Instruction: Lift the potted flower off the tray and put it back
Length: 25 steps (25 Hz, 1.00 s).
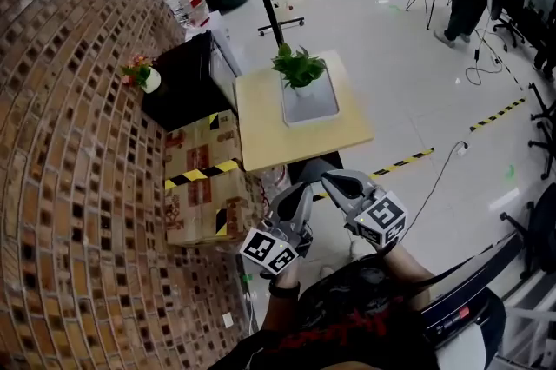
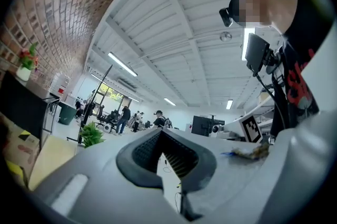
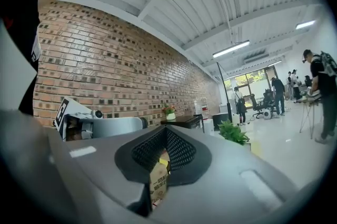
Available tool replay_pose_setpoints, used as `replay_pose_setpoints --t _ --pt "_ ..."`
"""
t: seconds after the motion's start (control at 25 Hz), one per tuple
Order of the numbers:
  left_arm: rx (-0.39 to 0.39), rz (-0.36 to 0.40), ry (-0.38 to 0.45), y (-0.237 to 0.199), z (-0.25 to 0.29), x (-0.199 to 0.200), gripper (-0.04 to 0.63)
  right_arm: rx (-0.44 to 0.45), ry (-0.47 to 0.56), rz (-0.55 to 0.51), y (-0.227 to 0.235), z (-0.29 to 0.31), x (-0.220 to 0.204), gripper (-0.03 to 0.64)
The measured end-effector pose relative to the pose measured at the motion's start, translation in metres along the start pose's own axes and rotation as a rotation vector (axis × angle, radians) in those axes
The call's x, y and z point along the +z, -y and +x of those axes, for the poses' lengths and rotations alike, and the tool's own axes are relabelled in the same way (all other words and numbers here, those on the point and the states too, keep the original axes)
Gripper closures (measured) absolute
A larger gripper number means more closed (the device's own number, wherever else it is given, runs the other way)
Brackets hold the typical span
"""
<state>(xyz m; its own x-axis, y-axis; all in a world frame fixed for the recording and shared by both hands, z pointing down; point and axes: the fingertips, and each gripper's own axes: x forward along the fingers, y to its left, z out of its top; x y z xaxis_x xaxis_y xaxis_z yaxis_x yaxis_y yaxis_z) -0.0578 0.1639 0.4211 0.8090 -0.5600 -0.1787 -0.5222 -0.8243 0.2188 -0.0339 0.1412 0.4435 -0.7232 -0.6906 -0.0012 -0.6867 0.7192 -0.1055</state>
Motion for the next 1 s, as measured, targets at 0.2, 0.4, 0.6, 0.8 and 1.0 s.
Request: replay_pose_setpoints --t 0.2,0.4,0.6,0.8,1.0 --pt "0.014 -0.009 -0.032 -0.001 0.006 -0.004 0.595 -0.003 -0.009 0.016 0.006 -0.001 0.004 0.615" --pt "0.026 -0.010 -0.035 -0.009 0.012 -0.002 0.595 -0.006 -0.009 -0.027 0.016 0.004 0.005 0.614" --pt "0.008 -0.034 -0.028 -0.004 0.007 -0.006 0.595 -0.023 -0.021 -0.022 0.011 -0.002 0.003 0.614" --pt "0.006 -0.055 -0.030 -0.004 0.005 -0.009 0.595 -0.038 -0.024 -0.022 0.010 -0.004 0.003 0.614" --pt "0.020 -0.050 -0.029 -0.004 0.000 -0.008 0.595 -0.029 -0.023 -0.016 0.005 -0.005 0.002 0.615"
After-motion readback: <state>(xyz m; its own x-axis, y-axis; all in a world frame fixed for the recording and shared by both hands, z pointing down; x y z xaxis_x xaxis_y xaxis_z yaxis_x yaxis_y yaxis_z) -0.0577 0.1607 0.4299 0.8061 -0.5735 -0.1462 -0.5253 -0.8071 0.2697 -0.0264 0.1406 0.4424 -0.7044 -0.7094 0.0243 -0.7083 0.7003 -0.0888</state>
